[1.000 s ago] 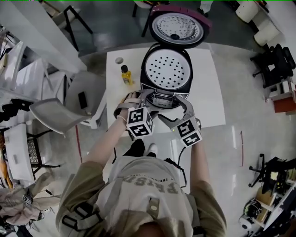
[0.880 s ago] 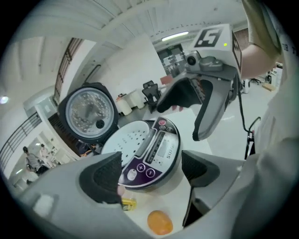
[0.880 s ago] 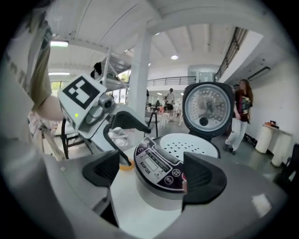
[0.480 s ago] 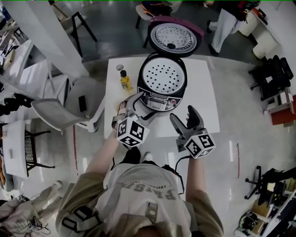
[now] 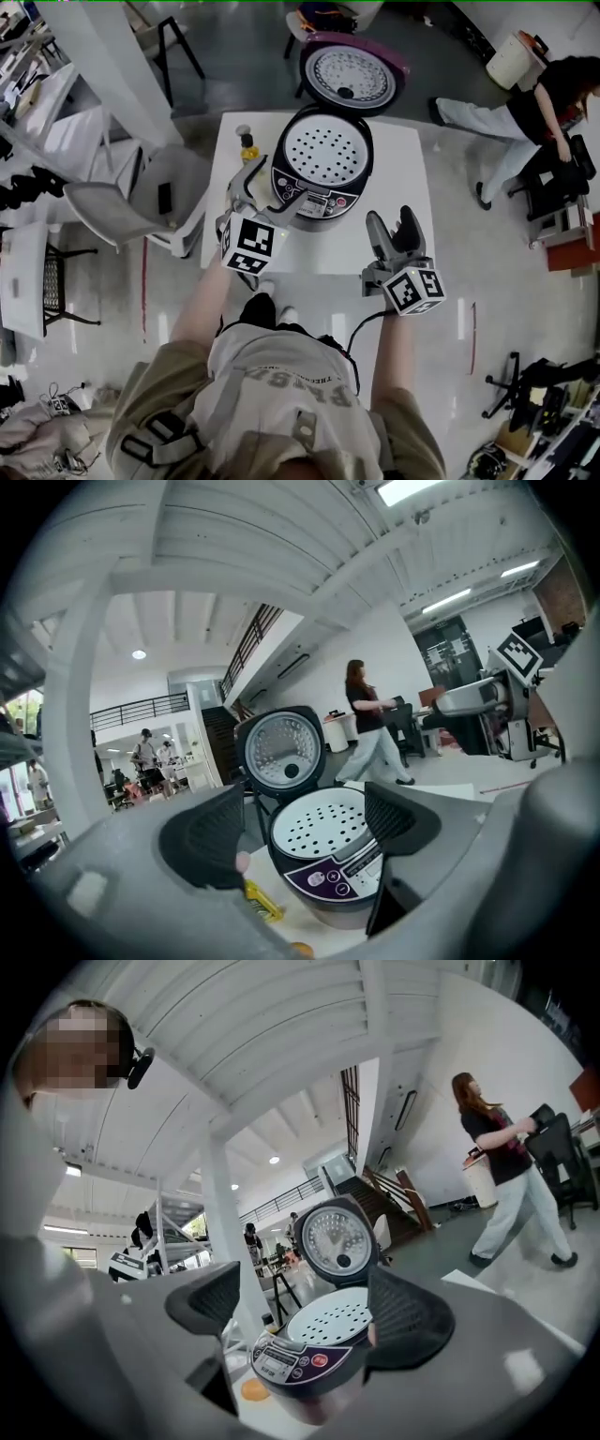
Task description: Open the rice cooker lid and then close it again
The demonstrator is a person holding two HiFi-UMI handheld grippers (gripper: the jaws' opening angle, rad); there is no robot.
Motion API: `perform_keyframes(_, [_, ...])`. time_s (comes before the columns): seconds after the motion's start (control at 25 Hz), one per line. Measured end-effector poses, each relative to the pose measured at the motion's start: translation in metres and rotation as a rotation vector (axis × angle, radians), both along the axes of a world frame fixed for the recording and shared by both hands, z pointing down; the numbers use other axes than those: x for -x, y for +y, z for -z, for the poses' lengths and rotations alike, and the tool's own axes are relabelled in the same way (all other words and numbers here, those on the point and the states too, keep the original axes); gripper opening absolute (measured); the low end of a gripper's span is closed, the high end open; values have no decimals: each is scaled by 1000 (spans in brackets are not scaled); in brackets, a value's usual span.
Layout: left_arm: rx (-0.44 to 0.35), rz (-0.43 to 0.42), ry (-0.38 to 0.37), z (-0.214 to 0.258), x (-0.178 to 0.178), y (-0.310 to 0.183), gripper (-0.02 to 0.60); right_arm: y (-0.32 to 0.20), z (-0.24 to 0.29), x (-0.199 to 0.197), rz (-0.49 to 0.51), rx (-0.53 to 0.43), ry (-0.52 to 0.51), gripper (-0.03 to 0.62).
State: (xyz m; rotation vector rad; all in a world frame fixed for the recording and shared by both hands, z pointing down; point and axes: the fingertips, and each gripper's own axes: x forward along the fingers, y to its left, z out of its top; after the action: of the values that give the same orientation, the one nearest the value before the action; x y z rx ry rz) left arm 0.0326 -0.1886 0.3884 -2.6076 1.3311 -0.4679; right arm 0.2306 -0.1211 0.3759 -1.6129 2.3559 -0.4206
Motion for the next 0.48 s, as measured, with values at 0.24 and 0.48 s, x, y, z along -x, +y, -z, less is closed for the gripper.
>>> perform_keyframes(0.24, [-3,39,72,25,15,-16,414,-9,15,-19,-32,-26,-105,416])
perform_keyframes(0.48, [-9,31,67,28,23,-48,413,-31,19,-36,-76,-45,-86,416])
